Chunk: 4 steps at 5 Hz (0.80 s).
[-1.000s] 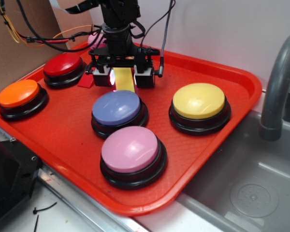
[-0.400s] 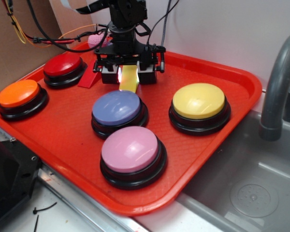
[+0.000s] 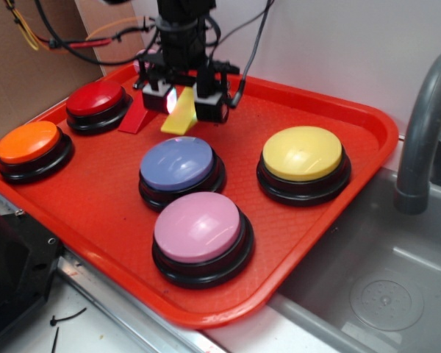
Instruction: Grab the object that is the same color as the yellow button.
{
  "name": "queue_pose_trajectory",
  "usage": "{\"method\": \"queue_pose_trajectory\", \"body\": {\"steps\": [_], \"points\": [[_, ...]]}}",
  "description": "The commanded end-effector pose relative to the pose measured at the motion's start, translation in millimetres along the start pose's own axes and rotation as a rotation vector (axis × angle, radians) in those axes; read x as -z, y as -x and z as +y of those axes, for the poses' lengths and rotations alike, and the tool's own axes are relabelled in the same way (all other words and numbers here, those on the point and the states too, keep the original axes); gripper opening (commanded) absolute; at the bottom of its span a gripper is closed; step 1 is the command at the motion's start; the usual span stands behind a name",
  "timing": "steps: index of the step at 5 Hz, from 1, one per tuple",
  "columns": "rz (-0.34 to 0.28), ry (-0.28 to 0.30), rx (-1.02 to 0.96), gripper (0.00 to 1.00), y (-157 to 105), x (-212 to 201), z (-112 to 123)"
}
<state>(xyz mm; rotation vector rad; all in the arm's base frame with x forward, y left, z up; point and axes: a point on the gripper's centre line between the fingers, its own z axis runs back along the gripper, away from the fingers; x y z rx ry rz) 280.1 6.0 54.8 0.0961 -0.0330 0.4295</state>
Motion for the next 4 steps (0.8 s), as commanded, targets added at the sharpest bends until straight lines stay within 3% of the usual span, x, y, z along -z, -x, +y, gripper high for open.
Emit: {"method": "queue_pose_trajectory", "body": {"steps": [1,3,4], "points": [[-0.078,0.185,0.327,0.0,-9,-115,-9],[-0.135,0.245,0.267,0.0,2,-173,11],[-0.1,0.197,0.226,0.0,-4,-166,16]]}}
